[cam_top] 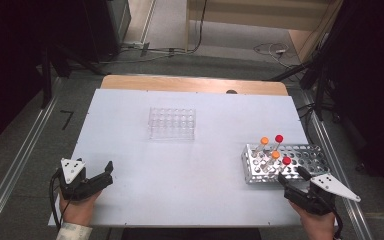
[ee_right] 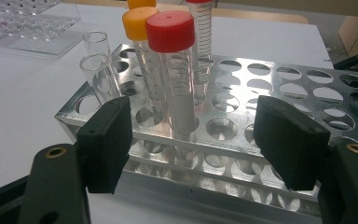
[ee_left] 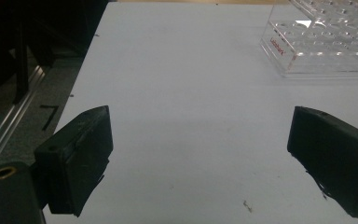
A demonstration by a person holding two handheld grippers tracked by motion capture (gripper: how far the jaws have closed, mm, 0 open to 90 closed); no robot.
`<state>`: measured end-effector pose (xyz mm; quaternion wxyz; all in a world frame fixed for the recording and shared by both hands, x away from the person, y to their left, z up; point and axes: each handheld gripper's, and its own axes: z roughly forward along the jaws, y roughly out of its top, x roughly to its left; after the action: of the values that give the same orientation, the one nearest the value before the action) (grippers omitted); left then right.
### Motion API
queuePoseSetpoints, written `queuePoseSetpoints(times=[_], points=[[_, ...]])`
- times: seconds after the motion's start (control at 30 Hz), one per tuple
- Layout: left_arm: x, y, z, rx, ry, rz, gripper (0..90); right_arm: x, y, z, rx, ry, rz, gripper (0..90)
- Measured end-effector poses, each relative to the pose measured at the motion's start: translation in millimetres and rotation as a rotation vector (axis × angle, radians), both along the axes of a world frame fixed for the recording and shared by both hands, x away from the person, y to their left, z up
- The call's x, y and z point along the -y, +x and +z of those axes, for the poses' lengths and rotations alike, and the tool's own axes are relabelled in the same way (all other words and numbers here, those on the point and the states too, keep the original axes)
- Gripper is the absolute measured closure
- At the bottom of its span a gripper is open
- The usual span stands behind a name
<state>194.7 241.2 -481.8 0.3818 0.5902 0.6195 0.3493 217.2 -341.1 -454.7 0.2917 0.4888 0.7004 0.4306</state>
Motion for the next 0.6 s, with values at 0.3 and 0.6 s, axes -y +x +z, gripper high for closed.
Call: queuePoseSetpoints(times=[0.3, 0.6], points=[[0.7, 0.3, -0.1, 0.001, 0.002, -0.001, 7.2, -2.5, 1.5, -0.3, 0.005, -0.005, 0.001, 29.8], [1.3, 0.8, -0.4, -0.003, 0.003, -0.001, 7.2, -5.0, 4.2, -0.9, 0.01, -0.011, 0.014, 36.2]])
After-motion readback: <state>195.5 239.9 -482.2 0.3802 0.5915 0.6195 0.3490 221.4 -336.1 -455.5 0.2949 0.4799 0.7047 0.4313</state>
